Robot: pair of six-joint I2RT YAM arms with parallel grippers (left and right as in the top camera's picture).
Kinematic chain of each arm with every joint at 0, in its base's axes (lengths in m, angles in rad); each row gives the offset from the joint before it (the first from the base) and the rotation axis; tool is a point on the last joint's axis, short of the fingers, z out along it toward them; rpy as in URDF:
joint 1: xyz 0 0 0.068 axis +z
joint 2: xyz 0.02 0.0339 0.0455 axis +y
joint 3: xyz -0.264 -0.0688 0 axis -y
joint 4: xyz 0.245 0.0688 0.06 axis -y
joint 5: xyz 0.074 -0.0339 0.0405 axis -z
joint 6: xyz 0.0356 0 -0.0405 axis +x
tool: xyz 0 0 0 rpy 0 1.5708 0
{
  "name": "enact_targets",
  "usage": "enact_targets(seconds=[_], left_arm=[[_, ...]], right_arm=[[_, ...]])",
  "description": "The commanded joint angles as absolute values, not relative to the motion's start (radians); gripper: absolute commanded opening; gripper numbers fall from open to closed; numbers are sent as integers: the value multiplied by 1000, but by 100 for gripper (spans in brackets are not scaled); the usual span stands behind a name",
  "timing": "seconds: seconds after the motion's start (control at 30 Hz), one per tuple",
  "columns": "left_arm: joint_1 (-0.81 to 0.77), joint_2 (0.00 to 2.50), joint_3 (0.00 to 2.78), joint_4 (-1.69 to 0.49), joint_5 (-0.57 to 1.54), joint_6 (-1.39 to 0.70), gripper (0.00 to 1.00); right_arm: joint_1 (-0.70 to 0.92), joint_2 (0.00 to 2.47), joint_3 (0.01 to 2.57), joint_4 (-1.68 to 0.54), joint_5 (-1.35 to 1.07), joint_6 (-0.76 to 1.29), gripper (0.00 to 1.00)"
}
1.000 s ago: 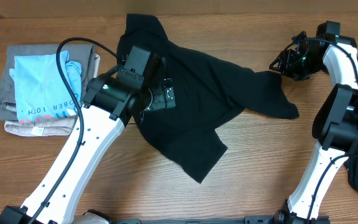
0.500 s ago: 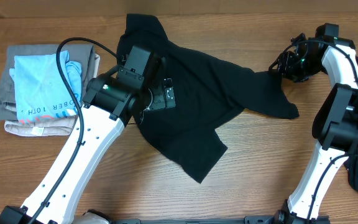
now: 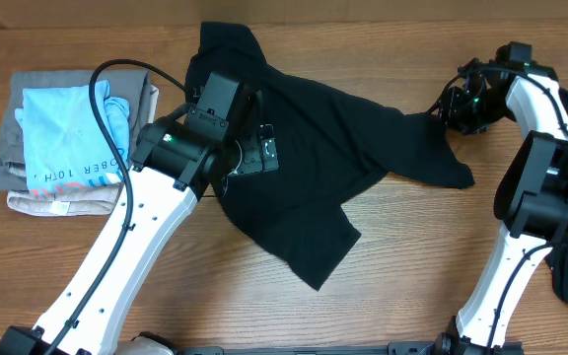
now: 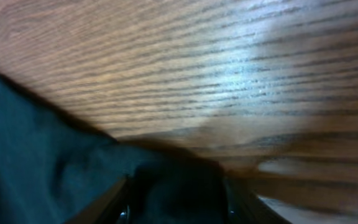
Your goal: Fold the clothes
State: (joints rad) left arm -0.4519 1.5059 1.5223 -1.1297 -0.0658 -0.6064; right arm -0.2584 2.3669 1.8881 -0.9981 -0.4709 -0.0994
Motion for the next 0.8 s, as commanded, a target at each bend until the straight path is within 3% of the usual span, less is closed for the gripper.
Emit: enact_targets(seconds=[0.0,0.03,0.07,0.43,0.77], left_arm=[[-458,1512,1512,-1127,-89,-605,100],[-458,1512,1512,-1126,-89,-605,100],[-458,1512,1512,-1126,-89,-605,100],[-458,1512,1512,-1126,-89,-605,100],[-458,1512,1512,-1126,-89,-605,100]], right_arm=[[-254,2381,1880,-989,-477,-93,25],[-255,2381,1887,-990,-485,-93,6],[-258,2381,1891,-990,-493,-93,4],[-303,2381,2096,-977,-585,-29,4],[-277,2384,2094,-787,-373,-26,4]])
